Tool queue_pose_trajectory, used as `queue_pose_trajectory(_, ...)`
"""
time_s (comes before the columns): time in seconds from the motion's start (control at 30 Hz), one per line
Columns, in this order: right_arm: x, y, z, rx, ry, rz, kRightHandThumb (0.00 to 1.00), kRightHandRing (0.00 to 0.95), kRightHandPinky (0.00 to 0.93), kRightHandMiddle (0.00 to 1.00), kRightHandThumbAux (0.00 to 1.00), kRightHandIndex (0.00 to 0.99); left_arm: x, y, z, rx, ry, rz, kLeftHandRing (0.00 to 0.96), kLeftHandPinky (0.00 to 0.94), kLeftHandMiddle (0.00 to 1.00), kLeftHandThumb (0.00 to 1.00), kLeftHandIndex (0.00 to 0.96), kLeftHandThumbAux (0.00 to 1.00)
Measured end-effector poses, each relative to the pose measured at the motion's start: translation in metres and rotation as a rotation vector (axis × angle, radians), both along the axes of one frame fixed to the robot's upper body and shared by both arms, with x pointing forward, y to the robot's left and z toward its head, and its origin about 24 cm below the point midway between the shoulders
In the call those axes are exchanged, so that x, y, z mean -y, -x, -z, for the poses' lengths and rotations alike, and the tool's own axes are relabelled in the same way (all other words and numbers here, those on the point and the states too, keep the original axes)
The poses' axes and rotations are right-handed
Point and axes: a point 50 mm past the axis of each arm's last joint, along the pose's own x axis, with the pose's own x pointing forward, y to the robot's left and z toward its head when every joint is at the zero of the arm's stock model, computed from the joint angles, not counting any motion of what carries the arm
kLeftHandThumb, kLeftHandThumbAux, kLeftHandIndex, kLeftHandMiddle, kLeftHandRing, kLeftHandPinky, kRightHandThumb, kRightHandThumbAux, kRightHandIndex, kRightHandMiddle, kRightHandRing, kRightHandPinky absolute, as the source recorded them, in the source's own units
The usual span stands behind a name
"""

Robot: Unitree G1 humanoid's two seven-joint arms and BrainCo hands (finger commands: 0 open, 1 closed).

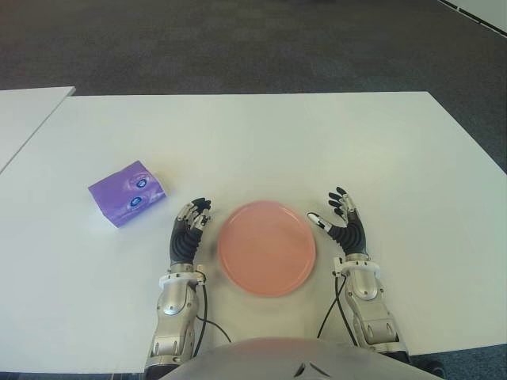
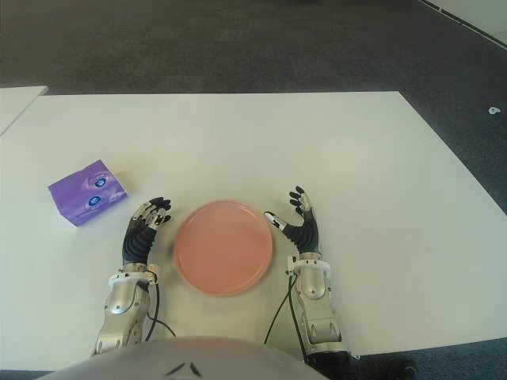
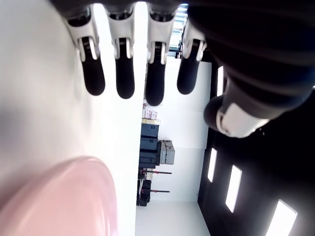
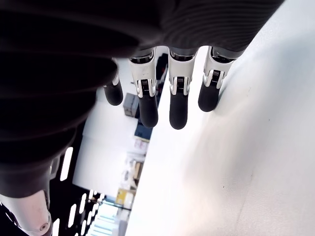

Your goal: Put the tissue paper into the plate.

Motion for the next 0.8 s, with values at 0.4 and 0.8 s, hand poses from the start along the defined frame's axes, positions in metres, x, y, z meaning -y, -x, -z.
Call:
queue_pose_trajectory(0.4, 0.000, 0.000, 0.000, 0.000, 0.001, 0.000, 0.447, 0.189, 0.165, 0.202, 0.672, 0.060, -0.011, 0.000, -0.028, 0.101, -0.111, -0.039, 0.233, 0.248, 0.244, 0.337, 0.221, 0.619)
queue_pose_trajectory(0.8, 0.000, -0.002, -0.002, 0.018, 0.000, 0.001, 0.450, 0.187, 0.154, 0.206, 0.673, 0.062, -0.018, 0.006, -0.055, 0.172, -0.450, -0.202, 0.272, 0.265, 0.274, 0.395, 0.219, 0.552)
